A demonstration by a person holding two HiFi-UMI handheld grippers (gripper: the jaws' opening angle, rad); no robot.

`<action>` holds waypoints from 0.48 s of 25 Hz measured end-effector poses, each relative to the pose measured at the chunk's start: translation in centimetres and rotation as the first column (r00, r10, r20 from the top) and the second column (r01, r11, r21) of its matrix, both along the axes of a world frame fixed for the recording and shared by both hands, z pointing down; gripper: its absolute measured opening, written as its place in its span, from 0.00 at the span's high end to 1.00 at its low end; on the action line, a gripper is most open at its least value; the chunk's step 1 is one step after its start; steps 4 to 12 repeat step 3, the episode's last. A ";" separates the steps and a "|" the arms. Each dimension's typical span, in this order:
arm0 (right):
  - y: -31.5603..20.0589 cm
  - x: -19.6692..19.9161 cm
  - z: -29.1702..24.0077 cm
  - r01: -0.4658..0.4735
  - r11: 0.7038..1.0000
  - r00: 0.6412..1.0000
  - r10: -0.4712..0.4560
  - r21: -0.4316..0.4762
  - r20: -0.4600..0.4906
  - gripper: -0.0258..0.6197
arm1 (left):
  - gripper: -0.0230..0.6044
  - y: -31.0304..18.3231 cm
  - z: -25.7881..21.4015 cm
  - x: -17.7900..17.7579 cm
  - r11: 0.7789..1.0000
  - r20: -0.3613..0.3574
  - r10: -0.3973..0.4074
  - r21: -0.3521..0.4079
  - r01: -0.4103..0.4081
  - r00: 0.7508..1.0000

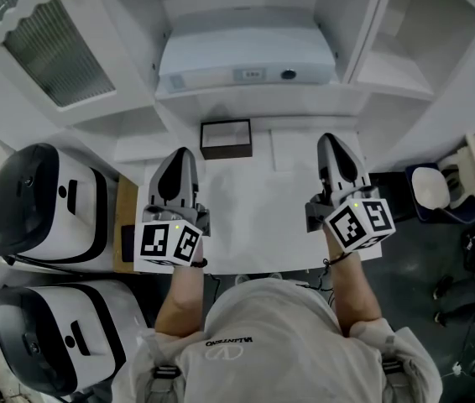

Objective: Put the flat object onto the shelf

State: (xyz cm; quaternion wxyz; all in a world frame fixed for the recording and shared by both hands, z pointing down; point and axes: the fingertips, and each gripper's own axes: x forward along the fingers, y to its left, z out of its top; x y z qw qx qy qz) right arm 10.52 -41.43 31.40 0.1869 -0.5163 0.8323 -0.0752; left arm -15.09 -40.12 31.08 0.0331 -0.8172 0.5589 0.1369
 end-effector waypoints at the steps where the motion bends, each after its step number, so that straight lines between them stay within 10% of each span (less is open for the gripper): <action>1: 0.0 0.0 0.0 0.000 1.000 1.000 0.000 -0.002 -0.001 0.95 | 0.96 0.0 0.0 0.0 1.000 -0.001 0.000 0.000 0.000 1.000; 12: 0.0 -0.1 0.1 0.002 1.000 1.000 -0.002 -0.005 -0.002 0.95 | 0.96 0.0 0.0 0.0 1.000 -0.003 0.000 -0.001 0.000 1.000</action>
